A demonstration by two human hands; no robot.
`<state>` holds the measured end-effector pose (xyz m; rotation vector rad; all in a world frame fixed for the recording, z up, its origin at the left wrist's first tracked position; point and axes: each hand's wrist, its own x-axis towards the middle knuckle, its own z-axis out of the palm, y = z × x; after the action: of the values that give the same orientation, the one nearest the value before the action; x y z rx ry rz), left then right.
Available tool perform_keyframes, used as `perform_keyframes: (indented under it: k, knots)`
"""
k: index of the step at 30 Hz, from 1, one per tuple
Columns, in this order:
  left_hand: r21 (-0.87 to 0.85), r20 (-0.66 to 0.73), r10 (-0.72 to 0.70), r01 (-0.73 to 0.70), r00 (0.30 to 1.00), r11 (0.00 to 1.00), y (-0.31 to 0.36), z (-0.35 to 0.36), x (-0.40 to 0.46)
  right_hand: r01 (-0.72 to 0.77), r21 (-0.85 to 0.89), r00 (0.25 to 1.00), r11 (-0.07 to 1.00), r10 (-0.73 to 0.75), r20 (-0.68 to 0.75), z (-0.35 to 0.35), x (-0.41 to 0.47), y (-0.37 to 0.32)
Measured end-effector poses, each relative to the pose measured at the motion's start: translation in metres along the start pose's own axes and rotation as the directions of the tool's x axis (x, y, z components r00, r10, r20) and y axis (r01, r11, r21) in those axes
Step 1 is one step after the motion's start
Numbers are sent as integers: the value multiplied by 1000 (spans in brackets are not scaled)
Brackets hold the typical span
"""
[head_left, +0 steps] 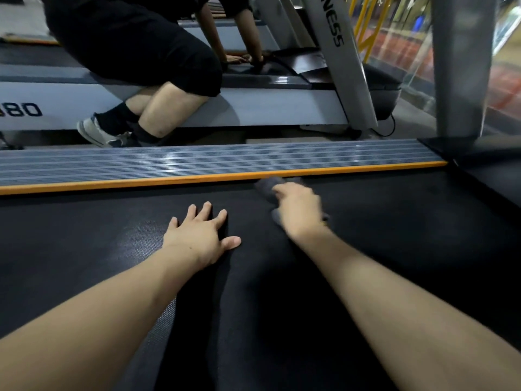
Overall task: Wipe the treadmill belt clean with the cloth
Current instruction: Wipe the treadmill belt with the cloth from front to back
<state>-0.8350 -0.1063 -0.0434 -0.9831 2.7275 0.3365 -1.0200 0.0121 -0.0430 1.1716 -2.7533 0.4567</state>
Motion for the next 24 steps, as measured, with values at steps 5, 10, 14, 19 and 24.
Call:
perform_keyframes:
  k: [5,10,14,19,24]
  knots:
    - [90,-241,66,-45,968,995,5,2,-20,306,117,949,945,-313,46,16,5,-10]
    - [-16,54,37,-36,998,999,22,-9,-31,-228,32,972,973,229,-51,-26,13,131]
    - [-51,54,4,-1,999,999,30,-3,-31,-248,-78,967,966,243,-70,-28,2,102]
    - [-42,78,-15,19,997,999,32,-7,-30,157,31,985,987,-159,60,12,-13,-20]
    - [-26,113,-53,56,992,998,36,-9,-31,273,171,953,947,-291,89,8,-10,14]
